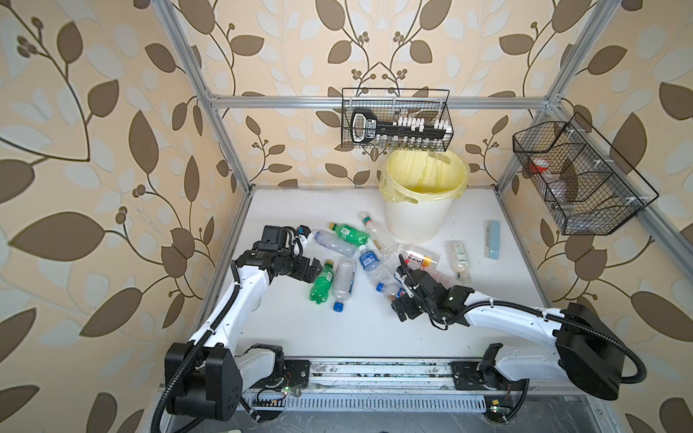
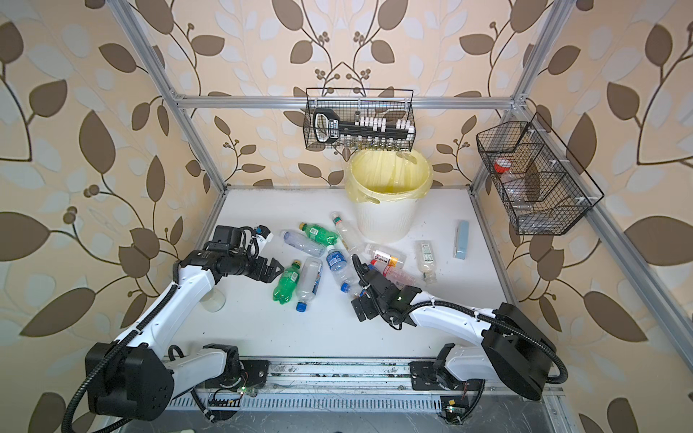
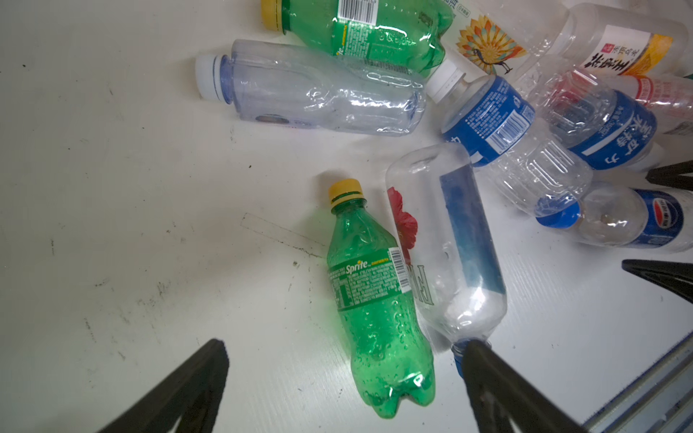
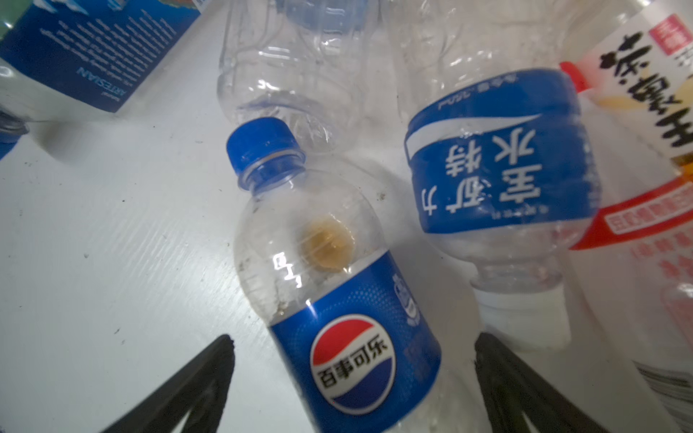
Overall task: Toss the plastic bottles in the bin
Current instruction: 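Grasp the blue-labelled Pepsi bottle with right gripper while left gripper hovers over Sprite, then lift the Pepsi bottle with right gripper and carry it over the bin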
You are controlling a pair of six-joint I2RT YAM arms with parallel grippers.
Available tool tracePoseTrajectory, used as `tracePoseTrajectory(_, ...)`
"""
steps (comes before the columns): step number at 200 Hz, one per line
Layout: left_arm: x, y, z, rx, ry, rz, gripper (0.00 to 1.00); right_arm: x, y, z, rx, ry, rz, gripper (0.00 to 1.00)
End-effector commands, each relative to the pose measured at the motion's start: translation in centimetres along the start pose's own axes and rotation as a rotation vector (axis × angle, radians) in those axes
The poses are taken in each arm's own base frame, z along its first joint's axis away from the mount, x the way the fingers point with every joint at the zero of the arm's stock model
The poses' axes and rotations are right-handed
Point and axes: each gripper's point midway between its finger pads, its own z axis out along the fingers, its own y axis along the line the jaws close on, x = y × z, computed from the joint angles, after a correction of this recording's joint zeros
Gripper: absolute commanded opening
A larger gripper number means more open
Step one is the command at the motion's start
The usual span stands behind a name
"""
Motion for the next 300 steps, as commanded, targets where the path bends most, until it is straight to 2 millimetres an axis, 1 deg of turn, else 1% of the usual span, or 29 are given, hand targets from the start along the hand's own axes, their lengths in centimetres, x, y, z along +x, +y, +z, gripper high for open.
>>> tracePoseTrajectory(1, 0.4, -0.2, 0.2, 0.026, 0.004, -0.01, 0.99, -0.1, 0.6, 0.3, -0.009, -0.015, -0.003, 1.0)
tracePoseTrajectory(45, 0.6, 0.0, 0.3, 0.029, 0.012, -0.015, 0.99, 0.9, 1.5, 0.5, -0.031, -0.004, -0.002, 0.96)
tracePoseTrajectory(75, 0.7, 0.2, 0.4, 0.029, 0.015, -0.019, 0.99, 1.5, 1.6, 0.6, -0.035, 0.003, 0.015, 0.93)
tracePoseTrajectory(104, 0.8, -0.6, 0.3, 0.078, 0.017, -0.012, 0.99, 2.4, 0.9, 1.0, 0.004, 0.019, 0.029, 0.88)
tracePoseTrajectory(116, 0.8, -0.5, 0.2, 0.078, 0.019, -0.012, 0.99, 2.5, 0.8, 1.1, 0.012, 0.022, 0.035, 0.86)
tracePoseTrajectory(163, 0.9, -0.3, 0.2, 0.074, 0.018, -0.02, 0.99, 2.4, 1.2, 0.9, -0.008, 0.012, 0.053, 0.74)
tracePoseTrajectory(179, 0.8, -0.2, 0.2, 0.072, 0.017, -0.023, 0.99, 2.5, 1.3, 0.8, -0.012, 0.014, 0.054, 0.69)
tracePoseTrajectory(199, 0.9, -0.2, 0.2, 0.076, 0.024, -0.031, 0.99, 2.6, 1.3, 0.7, -0.013, 0.017, 0.057, 0.59)
tracePoseTrajectory(212, 0.9, -0.2, 0.2, 0.079, 0.026, -0.031, 0.99, 2.6, 1.5, 0.6, -0.017, 0.014, 0.059, 0.55)
tracePoseTrajectory(228, 0.9, -0.2, 0.1, 0.08, 0.024, -0.033, 0.99, 2.5, 1.8, 0.2, -0.023, 0.007, 0.059, 0.51)
tracePoseTrajectory(245, 0.8, -0.2, 0.0, 0.082, 0.02, -0.034, 0.99, 2.1, 2.2, -0.5, -0.033, -0.015, 0.058, 0.5)
tracePoseTrajectory(272, 0.9, -0.2, 0.0, 0.083, 0.018, -0.035, 0.99, 0.8, 2.8, -2.1, -0.069, -0.076, 0.07, 0.49)
tracePoseTrajectory(300, 0.8, -0.3, -0.2, 0.092, 0.013, -0.037, 0.99, -0.9, 2.4, -4.2, -0.082, -0.161, 0.114, 0.47)
